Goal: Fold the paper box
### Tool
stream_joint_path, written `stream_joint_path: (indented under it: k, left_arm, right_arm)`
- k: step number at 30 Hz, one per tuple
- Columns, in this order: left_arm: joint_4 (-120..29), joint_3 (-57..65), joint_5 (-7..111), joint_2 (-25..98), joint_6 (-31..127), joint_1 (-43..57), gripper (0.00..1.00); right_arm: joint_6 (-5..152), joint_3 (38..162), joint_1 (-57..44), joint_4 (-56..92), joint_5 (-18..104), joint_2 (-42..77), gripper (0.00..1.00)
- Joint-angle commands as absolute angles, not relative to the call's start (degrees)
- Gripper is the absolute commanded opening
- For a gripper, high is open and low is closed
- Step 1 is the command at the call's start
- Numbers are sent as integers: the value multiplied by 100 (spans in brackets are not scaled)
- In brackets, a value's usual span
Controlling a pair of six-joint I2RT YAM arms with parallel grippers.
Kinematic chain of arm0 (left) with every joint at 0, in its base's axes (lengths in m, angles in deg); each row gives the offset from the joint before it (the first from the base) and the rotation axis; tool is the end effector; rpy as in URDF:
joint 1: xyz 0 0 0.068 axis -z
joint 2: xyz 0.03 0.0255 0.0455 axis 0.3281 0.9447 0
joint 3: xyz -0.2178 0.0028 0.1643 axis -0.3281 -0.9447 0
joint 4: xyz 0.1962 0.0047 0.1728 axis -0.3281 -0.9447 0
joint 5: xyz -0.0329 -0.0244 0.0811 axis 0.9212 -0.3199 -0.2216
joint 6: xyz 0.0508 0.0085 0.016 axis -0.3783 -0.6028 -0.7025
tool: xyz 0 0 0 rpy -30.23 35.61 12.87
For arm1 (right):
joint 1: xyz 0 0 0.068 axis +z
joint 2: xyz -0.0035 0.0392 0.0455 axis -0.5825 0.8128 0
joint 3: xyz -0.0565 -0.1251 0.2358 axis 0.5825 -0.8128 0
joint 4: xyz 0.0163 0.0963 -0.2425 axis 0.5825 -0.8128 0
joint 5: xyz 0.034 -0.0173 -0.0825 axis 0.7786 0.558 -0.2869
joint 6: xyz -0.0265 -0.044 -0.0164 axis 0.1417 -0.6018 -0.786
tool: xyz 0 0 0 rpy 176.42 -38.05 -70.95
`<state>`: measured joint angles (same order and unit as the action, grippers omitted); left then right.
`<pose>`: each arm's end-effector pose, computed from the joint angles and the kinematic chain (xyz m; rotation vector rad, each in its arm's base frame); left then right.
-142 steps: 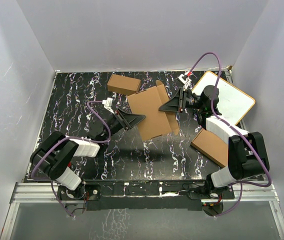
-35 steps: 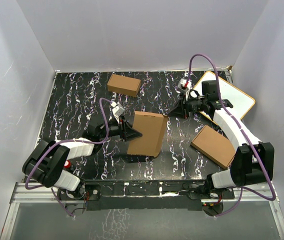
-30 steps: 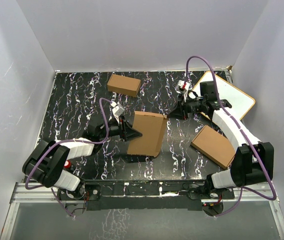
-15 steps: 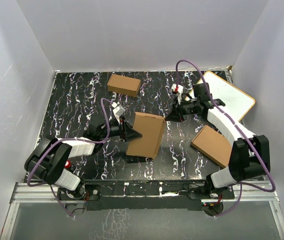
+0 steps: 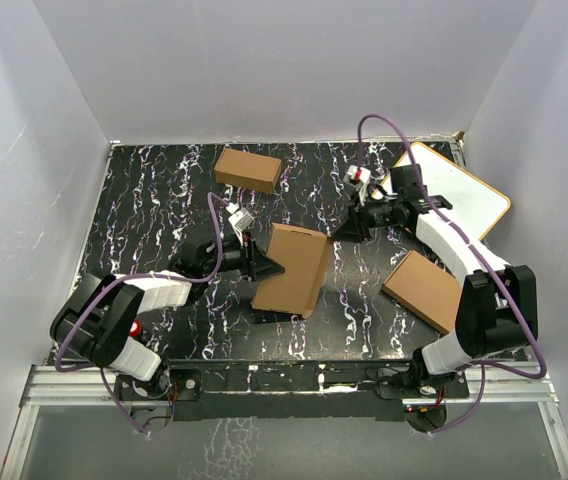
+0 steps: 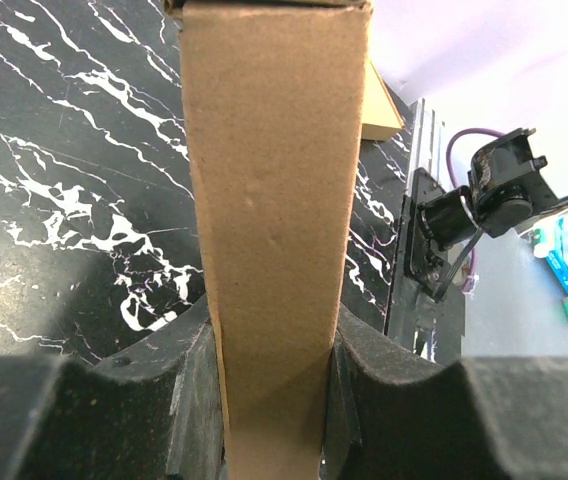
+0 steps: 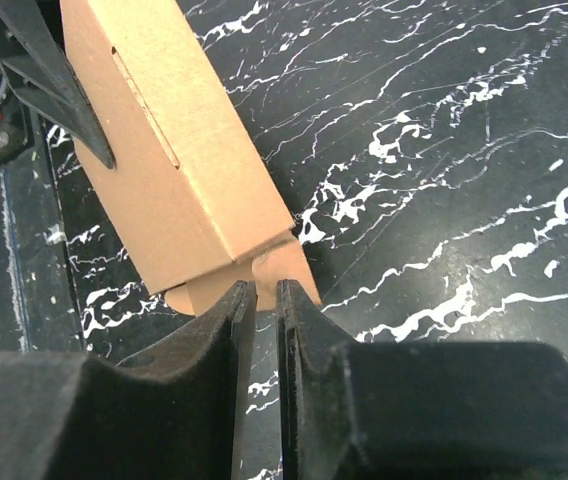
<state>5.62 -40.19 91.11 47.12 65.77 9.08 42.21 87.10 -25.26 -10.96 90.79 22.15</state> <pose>0.2334 -0.1548 0.1935 0.6742 1.7028 -1.4031 0.2946 0.0839 0.2621 -1.0307 1.9633 1.0575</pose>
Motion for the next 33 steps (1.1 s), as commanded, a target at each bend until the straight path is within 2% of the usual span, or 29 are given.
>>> stream_joint_path:
  k: [1,4,7,11,15,22,33]
  left_arm:
    - [203,-3850,9091,4406,6180,871,0]
    - [387,-3892,9163,4358,6182,858,0]
    - [552,-3917,9252,4285,6186,862,0]
    - [663,-3931,9353,4162,6180,862,0]
    - [757,-3922,9404,4091,6228,862,0]
    - [967,-3915,9466,4157,6353,862,0]
    - [985,-3869,9489,4150,6347,862,0]
  right_arm:
    - [4365,8990,-3181,-929,10277,2006,24]
    - [4826,8853,-3534,-569,10988,1928,31]
    - [5944,8462,-3847,450,11333,1853,40]
    - [7723,8059,-3930,1940,11365,1950,48]
    - [8485,8097,-3814,2141,11013,2115,53]
    - [8422,8187,-3609,1771,10745,2337,54]
    - [8213,8170,-3191,1655,10872,2454,47]
